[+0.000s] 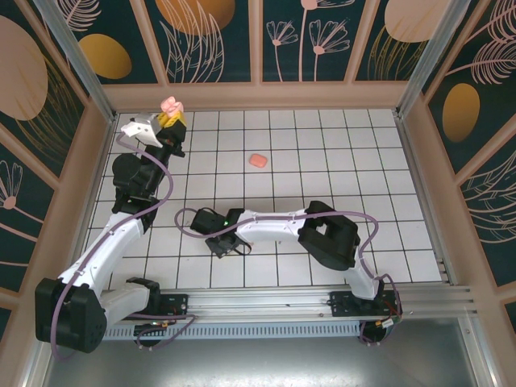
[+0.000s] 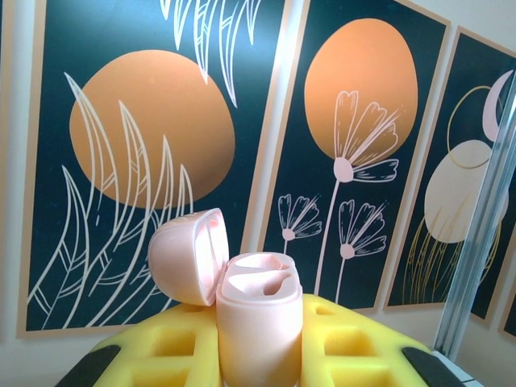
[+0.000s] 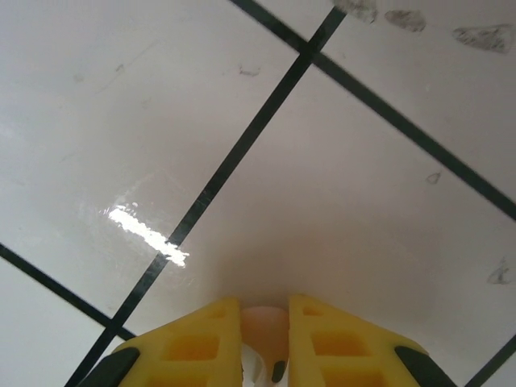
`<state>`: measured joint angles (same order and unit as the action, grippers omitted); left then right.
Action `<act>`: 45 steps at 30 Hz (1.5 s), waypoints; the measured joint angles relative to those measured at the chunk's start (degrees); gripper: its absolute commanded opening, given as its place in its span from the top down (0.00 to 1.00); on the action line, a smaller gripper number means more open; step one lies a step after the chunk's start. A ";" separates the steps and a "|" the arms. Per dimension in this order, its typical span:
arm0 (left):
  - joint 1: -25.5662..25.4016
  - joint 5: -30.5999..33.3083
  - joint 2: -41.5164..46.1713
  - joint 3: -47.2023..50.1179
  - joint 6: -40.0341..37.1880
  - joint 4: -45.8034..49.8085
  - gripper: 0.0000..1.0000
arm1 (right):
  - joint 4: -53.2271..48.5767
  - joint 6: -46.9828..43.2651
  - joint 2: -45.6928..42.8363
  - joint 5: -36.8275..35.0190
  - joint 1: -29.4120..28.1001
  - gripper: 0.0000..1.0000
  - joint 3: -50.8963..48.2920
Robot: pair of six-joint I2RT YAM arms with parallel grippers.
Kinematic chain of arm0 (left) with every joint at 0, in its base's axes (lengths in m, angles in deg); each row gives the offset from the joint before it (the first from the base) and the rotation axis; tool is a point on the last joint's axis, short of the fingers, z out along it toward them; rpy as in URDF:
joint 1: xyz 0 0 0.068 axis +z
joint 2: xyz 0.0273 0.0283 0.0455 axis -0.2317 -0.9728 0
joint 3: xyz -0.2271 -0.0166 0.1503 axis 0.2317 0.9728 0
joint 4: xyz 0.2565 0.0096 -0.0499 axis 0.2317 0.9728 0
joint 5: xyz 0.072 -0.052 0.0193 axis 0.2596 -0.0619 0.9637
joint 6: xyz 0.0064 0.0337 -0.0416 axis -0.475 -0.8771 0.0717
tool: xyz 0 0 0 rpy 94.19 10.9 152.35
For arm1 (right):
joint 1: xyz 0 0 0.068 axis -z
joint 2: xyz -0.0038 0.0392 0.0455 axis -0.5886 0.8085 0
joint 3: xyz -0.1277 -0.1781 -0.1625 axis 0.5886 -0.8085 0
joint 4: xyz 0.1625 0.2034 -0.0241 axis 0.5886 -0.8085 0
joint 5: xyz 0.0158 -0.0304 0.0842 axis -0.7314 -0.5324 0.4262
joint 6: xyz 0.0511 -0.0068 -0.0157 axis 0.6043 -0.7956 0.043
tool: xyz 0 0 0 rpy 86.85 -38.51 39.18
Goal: Insert wireless bluetooth earbuds into charging case
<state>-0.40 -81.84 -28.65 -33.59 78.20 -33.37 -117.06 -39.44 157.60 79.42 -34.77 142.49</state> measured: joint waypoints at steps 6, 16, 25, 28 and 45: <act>0.00 -2.89 -0.55 -1.27 -0.07 0.48 1.00 | 0.20 -0.66 -4.96 -2.16 3.61 0.86 -1.09; 0.00 -9.81 -3.30 -1.66 -3.06 -1.40 1.00 | 3.30 -7.72 -19.78 -5.38 18.25 0.86 -1.44; -2.14 -13.79 -5.35 5.70 -10.97 -14.10 1.00 | 6.82 -18.05 -22.08 -5.75 27.32 0.87 9.90; -4.35 -14.43 -7.21 6.38 -14.56 -15.74 1.00 | 9.94 -21.11 -23.02 -4.61 27.58 0.87 12.44; -9.42 -14.80 -17.20 8.28 -18.14 -30.21 1.00 | 27.78 -26.77 -32.74 16.65 29.79 0.87 3.06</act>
<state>-9.82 -96.64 -45.86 -25.31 60.05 -63.58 -89.28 -66.22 124.86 96.07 -4.98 145.55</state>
